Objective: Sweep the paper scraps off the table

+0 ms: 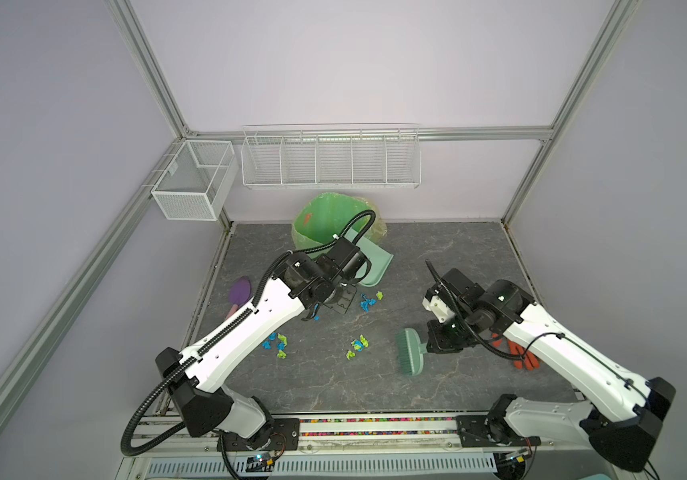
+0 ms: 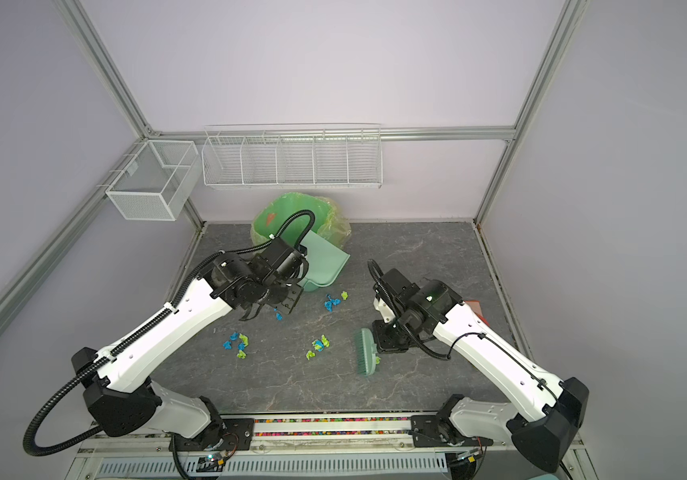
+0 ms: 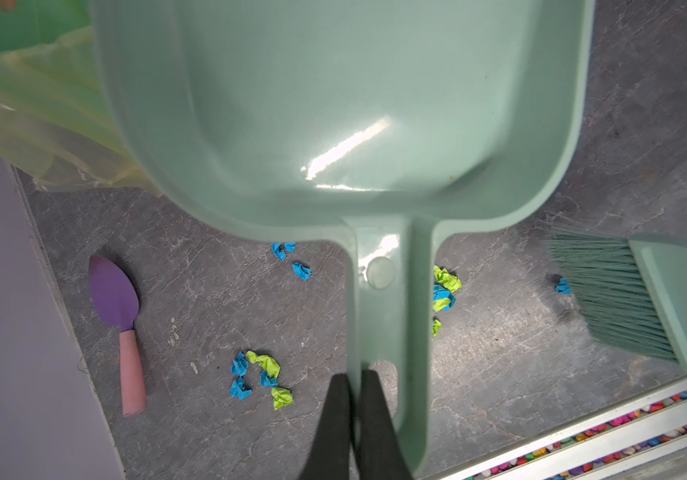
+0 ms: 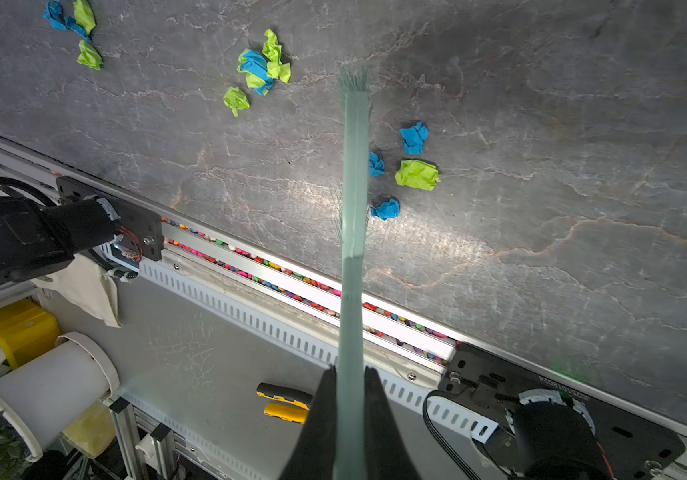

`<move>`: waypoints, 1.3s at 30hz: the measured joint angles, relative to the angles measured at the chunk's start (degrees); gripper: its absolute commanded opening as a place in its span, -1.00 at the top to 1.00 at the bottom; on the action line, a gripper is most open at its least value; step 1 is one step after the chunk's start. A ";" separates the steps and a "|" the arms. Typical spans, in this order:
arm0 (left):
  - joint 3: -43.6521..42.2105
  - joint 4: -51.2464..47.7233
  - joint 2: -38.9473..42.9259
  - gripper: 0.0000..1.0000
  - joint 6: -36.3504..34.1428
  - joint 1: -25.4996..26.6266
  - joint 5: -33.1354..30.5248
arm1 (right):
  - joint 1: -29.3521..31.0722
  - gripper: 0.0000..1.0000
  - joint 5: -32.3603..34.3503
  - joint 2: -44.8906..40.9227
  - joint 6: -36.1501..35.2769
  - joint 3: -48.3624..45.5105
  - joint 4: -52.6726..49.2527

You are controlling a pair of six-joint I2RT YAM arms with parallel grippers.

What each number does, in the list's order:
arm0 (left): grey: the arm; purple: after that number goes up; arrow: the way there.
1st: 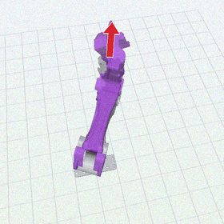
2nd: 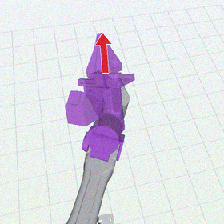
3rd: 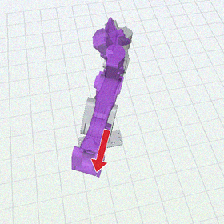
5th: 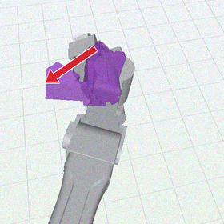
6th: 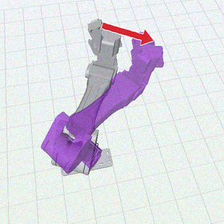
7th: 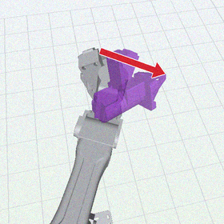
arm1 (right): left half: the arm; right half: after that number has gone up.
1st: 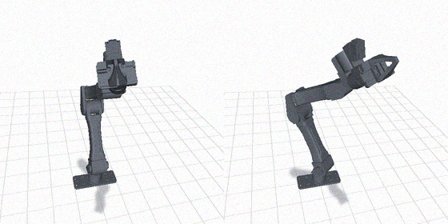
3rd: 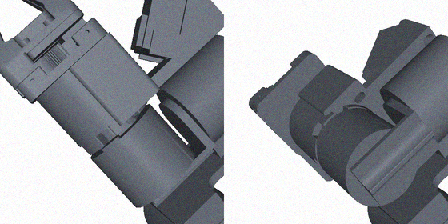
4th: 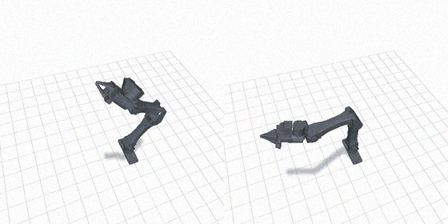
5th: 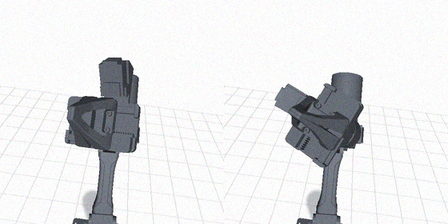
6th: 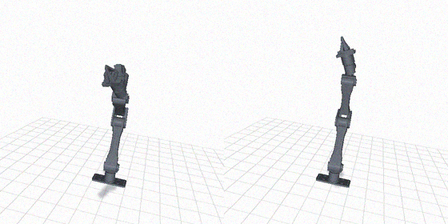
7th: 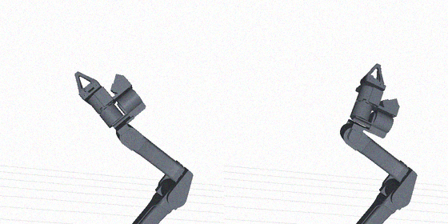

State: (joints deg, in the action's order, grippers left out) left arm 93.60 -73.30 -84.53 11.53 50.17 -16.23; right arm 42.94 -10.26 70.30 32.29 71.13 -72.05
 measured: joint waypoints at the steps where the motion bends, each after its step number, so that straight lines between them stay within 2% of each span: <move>1: -0.13 -0.02 0.00 1.00 0.00 0.00 -0.07 | 0.15 0.86 -0.13 0.22 0.35 -0.22 0.55; 17: -1.01 0.00 0.15 1.00 0.00 0.00 0.04 | 0.26 0.86 -4.24 5.99 0.52 -4.39 7.34; 30: -5.44 3.32 0.24 1.00 2.12 0.11 10.49 | -15.96 0.87 -6.25 6.84 -11.80 -4.76 0.20; 39: -8.48 6.14 0.28 1.00 3.89 2.25 13.81 | -25.49 0.86 -2.97 6.64 -18.03 -2.86 -5.99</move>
State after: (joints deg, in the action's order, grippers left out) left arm 85.12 -67.16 -84.25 15.42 52.42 -2.42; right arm 17.45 -13.23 76.95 14.26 68.27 -78.04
